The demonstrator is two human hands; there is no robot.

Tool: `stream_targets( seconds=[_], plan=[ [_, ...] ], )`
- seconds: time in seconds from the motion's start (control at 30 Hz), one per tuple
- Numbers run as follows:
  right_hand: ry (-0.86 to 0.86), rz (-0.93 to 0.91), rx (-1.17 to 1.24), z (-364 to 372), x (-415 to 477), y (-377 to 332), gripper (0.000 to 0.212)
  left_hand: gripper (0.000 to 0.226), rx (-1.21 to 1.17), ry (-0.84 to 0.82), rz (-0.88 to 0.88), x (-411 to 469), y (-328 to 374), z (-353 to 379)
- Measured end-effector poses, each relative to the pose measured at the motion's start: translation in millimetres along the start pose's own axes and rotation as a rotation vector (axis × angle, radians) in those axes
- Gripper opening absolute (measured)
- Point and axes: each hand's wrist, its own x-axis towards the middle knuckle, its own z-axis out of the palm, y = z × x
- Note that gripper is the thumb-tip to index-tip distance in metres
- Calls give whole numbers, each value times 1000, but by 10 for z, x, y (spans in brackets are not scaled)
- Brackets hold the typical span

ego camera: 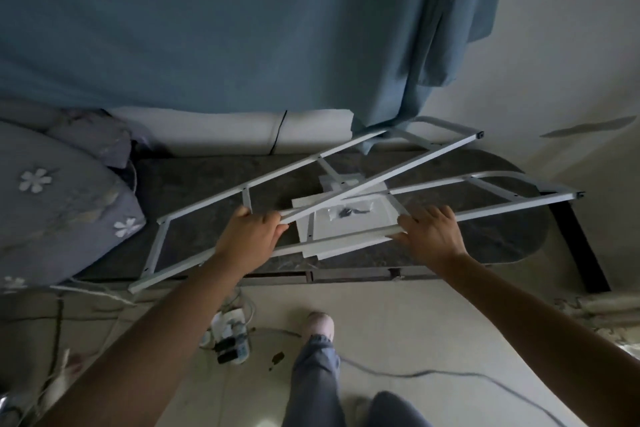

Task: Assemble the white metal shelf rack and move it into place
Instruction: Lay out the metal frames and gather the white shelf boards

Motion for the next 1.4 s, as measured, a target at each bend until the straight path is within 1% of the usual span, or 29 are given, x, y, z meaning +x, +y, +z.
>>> stream_targets(
  seconds=[0.07, 0.13, 0.2, 0.27, 0.3, 0.4, 0.47, 0.53, 0.63, 0.73, 0.8, 0.9, 0.93, 0.97, 1.03, 1.07, 1.13, 1.2, 1.27, 1.4],
  plan=[
    [-6, -67, -5, -133, -128, -71, 31, 29, 48, 44, -82, -294, 156, -156],
    [-71, -117, -5, -299, -290, -194, 32, 34, 65, 45, -172, -664, 381, -329],
    [-95, -174, 6, -416, -445, -350, 37, 35, 81, 41, -278, -1064, 599, -488],
    [-66, -262, 0, -505, -613, -540, 37, 36, 105, 50, -384, -1425, 763, -644],
    [-38, -300, -14, -548, -709, -664, 35, 36, 131, 46, -433, -1606, 839, -727],
    [-190, -355, -39, -620, -1025, -1072, 40, 25, 204, 31, -571, -2167, 1087, -1007],
    [-198, -370, -40, -634, -1247, -1400, 42, 24, 211, -23, -690, -2576, 1197, -1219],
    [-195, -422, -55, -635, -1498, -1791, 41, 20, 237, -79, -787, -3026, 1273, -1438],
    [-232, -489, -90, -613, -1944, -2441, 39, 20, 329, 36, -838, -3823, 1359, -1718],
    [-255, -526, -146, -612, -2457, -3153, 39, 9, 399, 54, -896, -4809, 1501, -1938],
    [-267, -563, -190, -618, -2826, -3666, 37, 23, 387, 23, -943, -5536, 1595, -2049],
    [-275, -628, -181, -697, -3360, -4403, 42, 40, 390, 1, -961, -6508, 1779, -2254],
    [-277, -658, -181, -704, -3537, -4623, 44, 42, 387, -4, -951, -6780, 1837, -2327],
    [-272, -699, -186, -692, -3704, -4828, 44, 38, 388, -8, -933, -7011, 1882, -2414],
    [-270, -781, -202, -635, -4005, -5177, 43, 22, 350, -45, -899, -7429, 1947, -2529],
    [-275, -806, -200, -600, -4129, -5339, 43, 19, 324, -60, -900, -7617, 1960, -2552],
    [-286, -835, -197, -492, -4327, -5664, 45, 27, 293, -105, -940, -7985, 1940, -2518],
    [-310, -860, -206, -363, -4466, -6000, 46, 28, 273, -147, -960, -8339, 1863, -2393],
    [-337, -878, -218, -214, -4581, -6322, 47, 30, 195, -203, -991, -8676, 1762, -2232],
    [-357, -883, -202, 98, -4773, -6984, 47, 33, 32, -323, -967, -9348, 1492, -1928]
  ],
)
